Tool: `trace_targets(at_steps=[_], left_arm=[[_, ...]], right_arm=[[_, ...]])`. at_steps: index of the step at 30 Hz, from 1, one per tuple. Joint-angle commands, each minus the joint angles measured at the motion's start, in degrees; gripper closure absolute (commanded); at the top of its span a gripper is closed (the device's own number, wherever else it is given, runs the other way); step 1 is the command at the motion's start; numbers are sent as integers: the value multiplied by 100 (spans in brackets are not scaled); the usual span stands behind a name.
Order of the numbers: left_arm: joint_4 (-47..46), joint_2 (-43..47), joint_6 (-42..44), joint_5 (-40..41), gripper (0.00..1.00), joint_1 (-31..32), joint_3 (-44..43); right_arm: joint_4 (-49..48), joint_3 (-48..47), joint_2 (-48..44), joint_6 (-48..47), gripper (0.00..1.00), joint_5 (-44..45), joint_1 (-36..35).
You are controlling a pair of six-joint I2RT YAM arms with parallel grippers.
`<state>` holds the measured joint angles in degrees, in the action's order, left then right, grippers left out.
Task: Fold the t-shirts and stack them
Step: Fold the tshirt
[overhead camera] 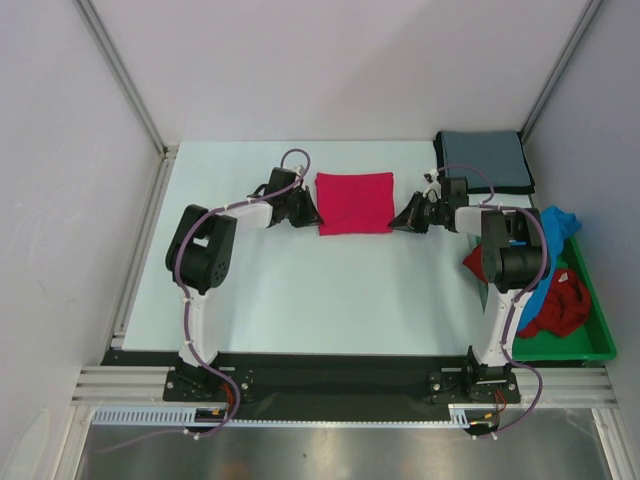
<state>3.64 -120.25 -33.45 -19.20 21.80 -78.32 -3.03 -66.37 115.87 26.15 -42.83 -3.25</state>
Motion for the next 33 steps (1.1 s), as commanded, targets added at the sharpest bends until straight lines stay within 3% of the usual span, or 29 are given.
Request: trace_targets(at_steps=[1, 7, 11, 12, 13, 14, 16, 19, 22, 27, 33], left_arm=[[102, 115, 128, 162, 97, 35, -34], [93, 124, 85, 303, 100, 8, 107], [93, 212, 102, 382, 100, 0, 168], [154, 264, 137, 417, 95, -1, 177], [216, 404, 172, 583, 91, -1, 186], [312, 510, 251, 706, 83, -1, 203], [427, 721, 321, 1222, 77, -1, 282], [612, 1195, 453, 1752, 68, -1, 326], [472, 1521, 305, 1570, 66, 61, 353], [-1363, 1435, -310, -20, 73, 350, 625], [-3571, 232, -1637, -1102, 79, 772, 547]], right_arm=[[-269, 254, -240, 188, 100, 396, 61], [-550, 1002, -742, 382, 100, 960, -1], [-419, 863, -680, 250, 100, 996, 43], [-331, 819, -724, 189, 95, 1022, 69], [-269, 784, -785, 41, 83, 1170, 70], [-60, 670, -942, -74, 79, 1276, 61], [240, 468, -1031, -337, 70, 1654, 44], [706, 72, -1111, -497, 68, 1839, 35], [620, -208, -1076, -427, 67, 1603, -44], [-442, -737, -462, 474, 68, 385, -185], [-2823, -1369, 1014, 2513, 87, -734, -168]])
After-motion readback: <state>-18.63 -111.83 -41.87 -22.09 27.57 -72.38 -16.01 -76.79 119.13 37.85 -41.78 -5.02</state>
